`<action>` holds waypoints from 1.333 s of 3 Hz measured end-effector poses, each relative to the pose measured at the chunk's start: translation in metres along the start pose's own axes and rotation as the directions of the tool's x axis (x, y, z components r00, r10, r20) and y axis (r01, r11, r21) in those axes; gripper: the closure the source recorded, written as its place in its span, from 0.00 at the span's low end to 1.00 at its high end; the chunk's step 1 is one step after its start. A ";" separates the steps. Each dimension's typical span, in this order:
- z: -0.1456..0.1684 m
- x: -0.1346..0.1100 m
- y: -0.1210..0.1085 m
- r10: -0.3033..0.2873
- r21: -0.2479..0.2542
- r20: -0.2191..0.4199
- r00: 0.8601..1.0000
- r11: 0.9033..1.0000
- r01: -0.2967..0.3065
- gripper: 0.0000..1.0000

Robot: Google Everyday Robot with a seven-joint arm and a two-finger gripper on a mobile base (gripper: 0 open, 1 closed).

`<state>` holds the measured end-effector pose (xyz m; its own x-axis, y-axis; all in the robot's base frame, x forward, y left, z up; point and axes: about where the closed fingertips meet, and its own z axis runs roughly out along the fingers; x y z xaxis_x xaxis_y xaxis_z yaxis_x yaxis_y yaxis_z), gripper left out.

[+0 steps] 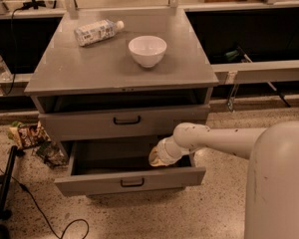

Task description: Open middle drawer

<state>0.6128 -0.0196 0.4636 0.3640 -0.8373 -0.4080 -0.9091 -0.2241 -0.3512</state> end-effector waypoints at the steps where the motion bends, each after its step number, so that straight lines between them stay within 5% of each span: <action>1: 0.020 -0.001 -0.013 -0.014 0.036 0.013 1.000 0.999 0.013 1.00; 3: 0.058 0.006 0.000 0.019 -0.013 0.035 0.999 1.000 -0.018 1.00; 4: 0.062 0.007 0.028 0.068 -0.096 0.058 0.996 0.993 -0.062 1.00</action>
Offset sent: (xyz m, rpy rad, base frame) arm 0.0278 0.0273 -0.0597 0.0385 0.0012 -0.0077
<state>0.6023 -0.0011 0.3988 0.3127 -0.8199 -0.4795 -0.9451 -0.2184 -0.2430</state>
